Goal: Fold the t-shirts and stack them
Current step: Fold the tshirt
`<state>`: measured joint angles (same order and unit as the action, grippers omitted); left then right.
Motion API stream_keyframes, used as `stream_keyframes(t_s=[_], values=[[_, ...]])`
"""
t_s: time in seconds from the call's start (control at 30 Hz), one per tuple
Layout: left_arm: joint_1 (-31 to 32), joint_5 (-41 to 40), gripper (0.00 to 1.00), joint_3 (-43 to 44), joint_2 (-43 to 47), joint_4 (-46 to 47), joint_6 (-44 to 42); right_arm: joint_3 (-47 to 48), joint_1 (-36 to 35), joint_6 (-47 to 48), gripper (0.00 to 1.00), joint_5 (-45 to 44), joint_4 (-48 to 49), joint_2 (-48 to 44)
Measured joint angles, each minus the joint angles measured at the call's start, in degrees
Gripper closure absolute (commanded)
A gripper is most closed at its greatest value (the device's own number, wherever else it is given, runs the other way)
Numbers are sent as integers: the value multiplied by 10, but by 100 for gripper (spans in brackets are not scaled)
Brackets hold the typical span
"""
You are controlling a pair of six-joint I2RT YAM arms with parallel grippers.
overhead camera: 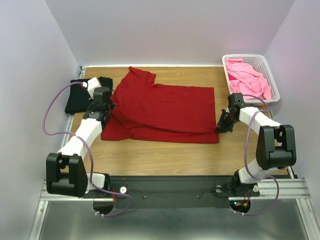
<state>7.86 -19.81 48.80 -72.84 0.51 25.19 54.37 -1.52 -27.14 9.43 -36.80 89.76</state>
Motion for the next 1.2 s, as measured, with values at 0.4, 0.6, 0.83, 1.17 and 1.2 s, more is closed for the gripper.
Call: stream_keyframes(t_s=[0.4,0.6,0.83,1.17,1.2], values=[[56,8,100,51,-89,-4,-47,-18,0,2,88,0,9,0],[87,0,84,94,-105,-3,-73,-24,0,4,71,0,13,0],[92,9,43,117,-141,-2,-89,-24,-3,24,47,-1,12,-10],[39,18,25,111,-81,-48,-72,12,-65,50,38,-9,20,-95],[19,17,25,99,-58,-57,-63,6,-66,48,38,-14,21,-103]])
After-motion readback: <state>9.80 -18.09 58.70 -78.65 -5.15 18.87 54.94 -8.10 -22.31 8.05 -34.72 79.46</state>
